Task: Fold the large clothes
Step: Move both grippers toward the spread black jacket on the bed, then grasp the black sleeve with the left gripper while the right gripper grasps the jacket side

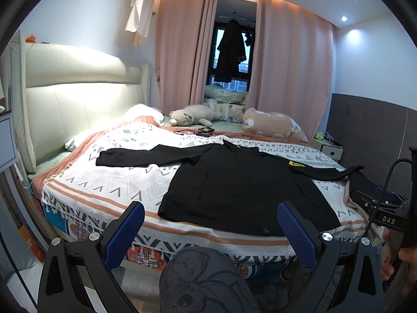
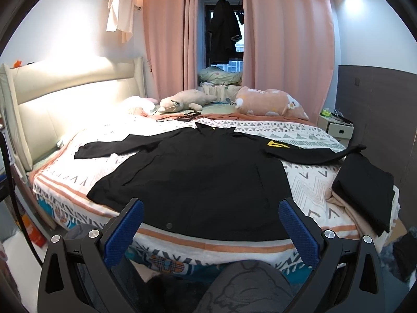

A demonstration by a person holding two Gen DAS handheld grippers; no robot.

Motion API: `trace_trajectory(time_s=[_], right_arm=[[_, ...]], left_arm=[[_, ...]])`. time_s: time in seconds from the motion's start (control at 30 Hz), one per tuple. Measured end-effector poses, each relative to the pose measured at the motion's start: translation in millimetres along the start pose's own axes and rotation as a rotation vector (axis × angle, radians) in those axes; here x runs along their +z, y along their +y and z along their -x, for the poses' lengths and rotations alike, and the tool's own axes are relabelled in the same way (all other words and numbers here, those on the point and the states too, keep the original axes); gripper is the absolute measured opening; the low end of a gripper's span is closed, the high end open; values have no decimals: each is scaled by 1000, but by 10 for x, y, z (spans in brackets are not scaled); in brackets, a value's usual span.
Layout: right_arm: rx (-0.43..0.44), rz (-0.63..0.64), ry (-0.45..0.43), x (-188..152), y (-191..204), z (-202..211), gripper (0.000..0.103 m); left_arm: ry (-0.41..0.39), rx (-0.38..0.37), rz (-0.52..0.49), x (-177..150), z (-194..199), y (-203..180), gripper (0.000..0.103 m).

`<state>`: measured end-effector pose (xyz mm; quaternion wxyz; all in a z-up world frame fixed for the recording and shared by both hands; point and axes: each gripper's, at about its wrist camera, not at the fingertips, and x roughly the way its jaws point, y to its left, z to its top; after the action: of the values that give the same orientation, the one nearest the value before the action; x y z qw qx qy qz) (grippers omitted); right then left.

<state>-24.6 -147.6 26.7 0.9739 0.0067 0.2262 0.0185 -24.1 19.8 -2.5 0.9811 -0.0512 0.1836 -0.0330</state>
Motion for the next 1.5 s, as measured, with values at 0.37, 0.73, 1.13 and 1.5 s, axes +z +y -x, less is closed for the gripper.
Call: trace_trajectory(time_s=[0.37, 0.73, 1.13, 1.5], right_arm=[[27, -18, 8, -8, 95, 43, 103], [81, -5, -7, 118, 291, -81, 103], [165, -13, 17, 446, 559, -756, 103], [212, -31, 60, 897, 685, -1611, 103]], left_arm=[[0, 8, -1, -24, 112, 178, 102], [15, 38, 21, -4, 59, 374, 102], [55, 126, 44, 253, -396, 646, 102], [78, 170, 131, 652, -1129, 987, 102]])
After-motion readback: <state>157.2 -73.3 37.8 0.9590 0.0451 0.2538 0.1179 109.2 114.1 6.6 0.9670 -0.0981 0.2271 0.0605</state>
